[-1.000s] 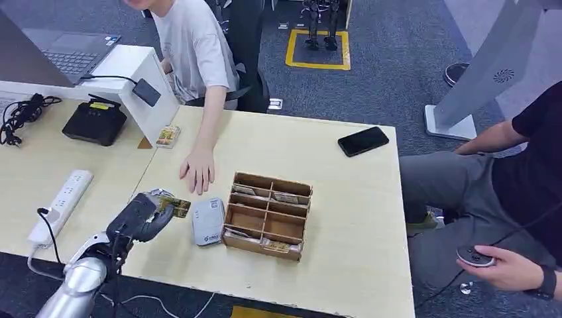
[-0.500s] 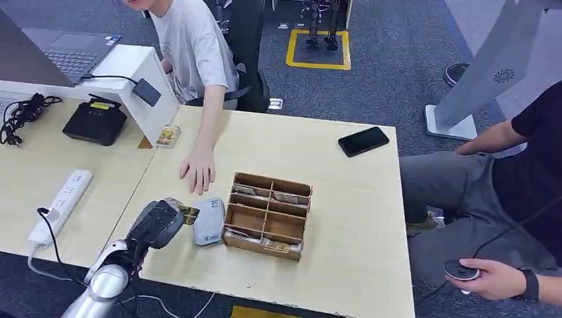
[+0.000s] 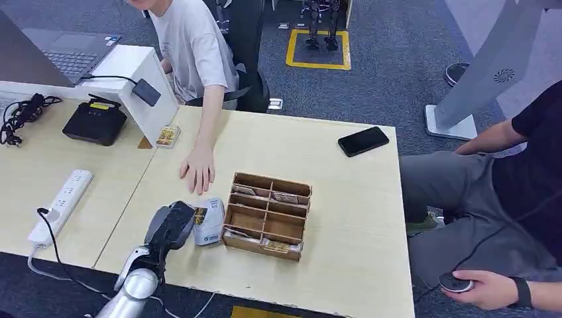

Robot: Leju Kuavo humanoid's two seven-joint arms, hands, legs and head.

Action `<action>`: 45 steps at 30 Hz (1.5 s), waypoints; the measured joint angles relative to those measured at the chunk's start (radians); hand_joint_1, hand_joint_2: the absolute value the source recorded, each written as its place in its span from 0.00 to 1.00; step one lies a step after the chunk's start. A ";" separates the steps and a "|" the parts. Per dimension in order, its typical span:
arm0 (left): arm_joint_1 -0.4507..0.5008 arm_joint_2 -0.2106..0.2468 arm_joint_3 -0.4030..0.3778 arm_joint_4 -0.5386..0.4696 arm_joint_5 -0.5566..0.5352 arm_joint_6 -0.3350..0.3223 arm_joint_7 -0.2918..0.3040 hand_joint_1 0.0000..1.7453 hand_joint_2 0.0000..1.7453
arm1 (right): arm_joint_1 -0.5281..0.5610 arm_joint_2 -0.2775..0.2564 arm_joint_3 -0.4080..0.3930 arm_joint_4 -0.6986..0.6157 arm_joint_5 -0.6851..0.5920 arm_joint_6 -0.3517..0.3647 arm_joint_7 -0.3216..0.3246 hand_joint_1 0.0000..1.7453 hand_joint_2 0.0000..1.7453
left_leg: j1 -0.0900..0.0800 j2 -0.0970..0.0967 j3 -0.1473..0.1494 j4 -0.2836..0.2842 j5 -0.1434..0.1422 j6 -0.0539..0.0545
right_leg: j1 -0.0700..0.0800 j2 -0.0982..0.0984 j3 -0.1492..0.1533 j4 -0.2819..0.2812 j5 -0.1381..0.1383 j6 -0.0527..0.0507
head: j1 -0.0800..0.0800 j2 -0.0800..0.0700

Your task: Pass the card to the sensor for recognition and then transmit it.

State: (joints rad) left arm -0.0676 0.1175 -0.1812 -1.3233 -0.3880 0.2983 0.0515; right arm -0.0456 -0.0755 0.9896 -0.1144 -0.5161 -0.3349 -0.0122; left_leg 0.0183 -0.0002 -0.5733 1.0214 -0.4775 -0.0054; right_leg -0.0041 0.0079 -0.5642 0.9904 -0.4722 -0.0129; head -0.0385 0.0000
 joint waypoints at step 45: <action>0.014 -0.051 0.071 0.240 -0.632 0.219 0.131 1.00 1.00 | -0.001 0.002 0.049 0.000 -0.042 0.000 -0.006 0.00 1.00 | 0.000 -0.006 0.002 0.000 0.000 0.000 | 0.000 -0.005 0.005 0.000 -0.002 0.002 | 0.000 0.000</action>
State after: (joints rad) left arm -0.0538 0.0664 -0.1106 -1.0837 -1.0201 0.5177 0.1823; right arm -0.0468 -0.0740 1.0388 -0.1144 -0.5577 -0.3349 -0.0187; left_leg 0.0179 -0.0057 -0.5714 1.0211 -0.4775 -0.0050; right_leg -0.0042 0.0027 -0.5593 0.9906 -0.4746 -0.0107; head -0.0381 0.0000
